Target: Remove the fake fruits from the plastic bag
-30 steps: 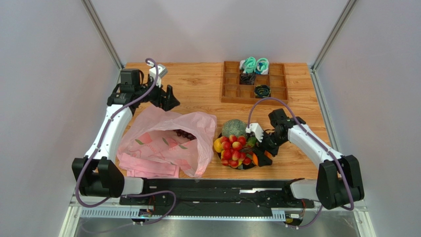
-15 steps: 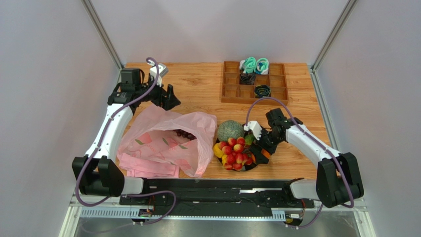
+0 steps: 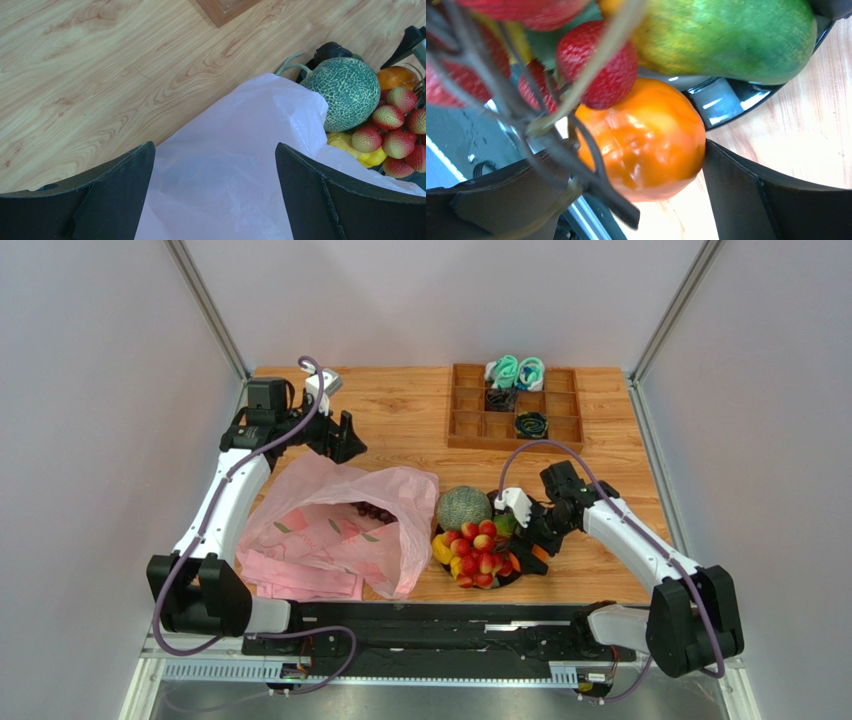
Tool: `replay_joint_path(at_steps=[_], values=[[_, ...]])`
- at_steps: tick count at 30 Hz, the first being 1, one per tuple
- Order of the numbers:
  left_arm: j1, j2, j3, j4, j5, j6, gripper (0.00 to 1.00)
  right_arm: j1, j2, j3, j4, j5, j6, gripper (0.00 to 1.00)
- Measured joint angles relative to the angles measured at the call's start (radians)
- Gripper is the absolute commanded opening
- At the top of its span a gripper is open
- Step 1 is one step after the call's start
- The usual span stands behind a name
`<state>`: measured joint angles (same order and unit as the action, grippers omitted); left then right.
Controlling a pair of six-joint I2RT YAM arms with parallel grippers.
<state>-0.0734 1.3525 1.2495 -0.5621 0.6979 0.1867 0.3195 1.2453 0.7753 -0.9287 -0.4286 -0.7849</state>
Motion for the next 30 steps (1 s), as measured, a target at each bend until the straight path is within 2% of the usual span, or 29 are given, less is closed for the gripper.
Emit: replay_joint_path(at_steps=[8,21,28,30], values=[[-0.005,0.008,0.0,0.007,0.001,-0.001,0.99,0.0,-0.122,0.05,-0.094,-0.037,-0.055,1.0],[-0.005,0.008,0.005,0.031,0.005,-0.002,0.99,0.0,-0.13,0.092,-0.124,-0.035,-0.042,1.0],[-0.005,0.007,0.086,0.011,-0.01,-0.005,0.99,0.006,-0.163,0.298,-0.106,-0.106,0.079,1.0],[-0.005,0.006,0.132,-0.006,-0.033,-0.005,0.99,0.039,-0.104,0.435,-0.117,-0.168,0.134,0.91]])
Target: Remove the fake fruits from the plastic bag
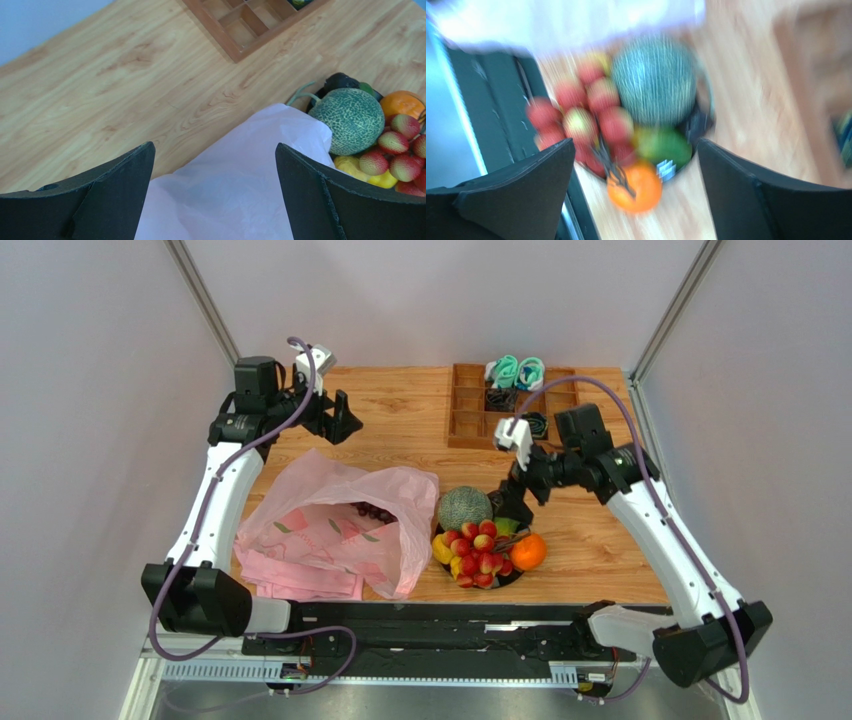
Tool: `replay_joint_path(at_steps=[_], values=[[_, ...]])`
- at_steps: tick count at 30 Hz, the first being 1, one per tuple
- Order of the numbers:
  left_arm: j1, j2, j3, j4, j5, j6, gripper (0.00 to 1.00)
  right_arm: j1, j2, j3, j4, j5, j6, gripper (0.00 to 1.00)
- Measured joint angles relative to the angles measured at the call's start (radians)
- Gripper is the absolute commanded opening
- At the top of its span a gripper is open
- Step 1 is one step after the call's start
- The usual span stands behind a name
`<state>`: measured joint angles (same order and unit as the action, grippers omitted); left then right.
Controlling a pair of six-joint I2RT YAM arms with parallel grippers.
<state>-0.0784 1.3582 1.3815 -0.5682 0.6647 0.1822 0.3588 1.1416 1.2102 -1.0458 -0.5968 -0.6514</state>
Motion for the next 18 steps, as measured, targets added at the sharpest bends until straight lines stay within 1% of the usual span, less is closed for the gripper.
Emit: replay_joint_path(at_steps=[1,2,4,7,9,10,12,14,18], values=[[0.0,-0.005,0.019,-0.005,-0.017,0.003,0.99,0.027,0.041,0.08,0.002,-0.028,0.023,0.87],[0.0,-0.01,0.033,-0.01,-0.029,0.003,0.99,0.063,0.09,0.161,0.011,-0.054,0.045,0.81],[0.006,-0.034,0.056,-0.027,-0.067,0.002,0.99,0.142,0.17,0.285,0.051,-0.098,0.085,0.79],[0.027,-0.079,0.084,-0.06,-0.101,-0.017,0.99,0.276,0.274,0.41,0.085,-0.116,0.127,0.73],[0.042,-0.093,0.13,-0.102,-0.122,-0.028,0.99,0.362,0.35,0.491,0.092,-0.121,0.136,0.68],[0.048,-0.09,0.178,-0.146,-0.135,-0.035,0.99,0.396,0.387,0.529,0.094,-0.122,0.136,0.66],[0.06,-0.07,0.272,-0.208,-0.152,-0.05,0.99,0.454,0.447,0.583,0.089,-0.127,0.135,0.63],[0.081,-0.062,0.319,-0.233,-0.147,-0.081,0.99,0.501,0.493,0.623,0.079,-0.127,0.135,0.59],[0.145,-0.069,0.319,-0.275,-0.128,-0.161,0.99,0.588,0.542,0.671,0.058,-0.11,0.137,0.58]])
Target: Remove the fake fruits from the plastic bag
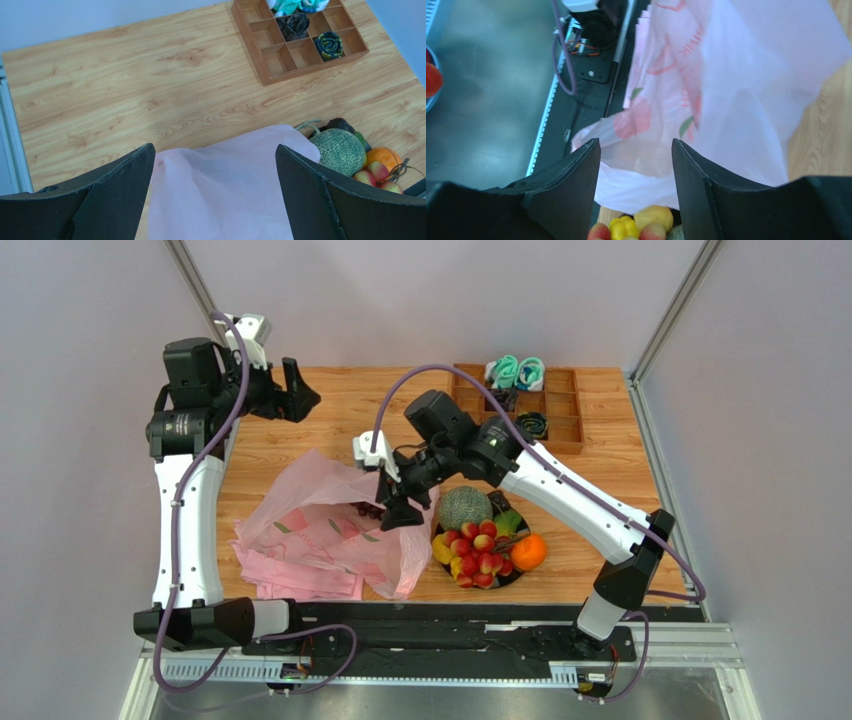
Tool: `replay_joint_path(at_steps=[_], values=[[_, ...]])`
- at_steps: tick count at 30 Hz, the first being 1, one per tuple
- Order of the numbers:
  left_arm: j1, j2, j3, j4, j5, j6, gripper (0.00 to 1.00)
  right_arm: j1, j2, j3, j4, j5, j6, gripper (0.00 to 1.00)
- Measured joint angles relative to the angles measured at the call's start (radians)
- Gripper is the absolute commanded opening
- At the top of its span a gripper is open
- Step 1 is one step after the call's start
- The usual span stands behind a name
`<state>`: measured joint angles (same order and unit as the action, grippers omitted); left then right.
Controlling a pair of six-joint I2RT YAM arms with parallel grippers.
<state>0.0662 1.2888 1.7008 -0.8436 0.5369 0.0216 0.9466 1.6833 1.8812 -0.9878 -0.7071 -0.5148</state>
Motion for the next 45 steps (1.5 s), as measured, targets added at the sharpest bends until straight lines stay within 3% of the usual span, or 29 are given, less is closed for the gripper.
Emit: replay_joint_path(at_steps=[6,12,22,33,36,39,40,43,45], values=[[0.019,-0.042,-0.011,-0.043,0.018,-0.032,0.99,0.134,0.024,0.026,0.011,0.029,-0.003,0.52],[0.019,-0.138,-0.02,-0.054,0.019,-0.029,0.99,0.185,0.149,0.042,0.087,0.127,0.043,0.52],[0.019,-0.208,-0.105,-0.05,0.019,-0.012,0.99,0.105,0.436,0.051,0.205,0.467,0.246,0.64],[0.019,-0.27,-0.219,-0.034,0.069,-0.023,0.99,0.02,0.609,0.146,0.262,0.636,0.341,0.69],[0.019,-0.283,-0.24,-0.03,0.079,-0.031,0.99,0.019,0.652,0.171,0.269,0.647,0.346,0.64],[0.019,-0.295,-0.254,-0.027,0.083,-0.035,0.99,0.019,0.687,0.175,0.274,0.65,0.34,0.45],[0.019,-0.299,-0.257,-0.027,0.083,-0.035,0.99,0.019,0.699,0.175,0.274,0.652,0.334,0.31],[0.019,-0.313,-0.264,-0.027,0.083,-0.035,0.99,0.019,0.711,0.175,0.274,0.66,0.306,0.04],[0.019,-0.325,-0.27,-0.027,0.079,-0.035,0.99,0.019,0.701,0.174,0.275,0.663,0.284,0.0]])
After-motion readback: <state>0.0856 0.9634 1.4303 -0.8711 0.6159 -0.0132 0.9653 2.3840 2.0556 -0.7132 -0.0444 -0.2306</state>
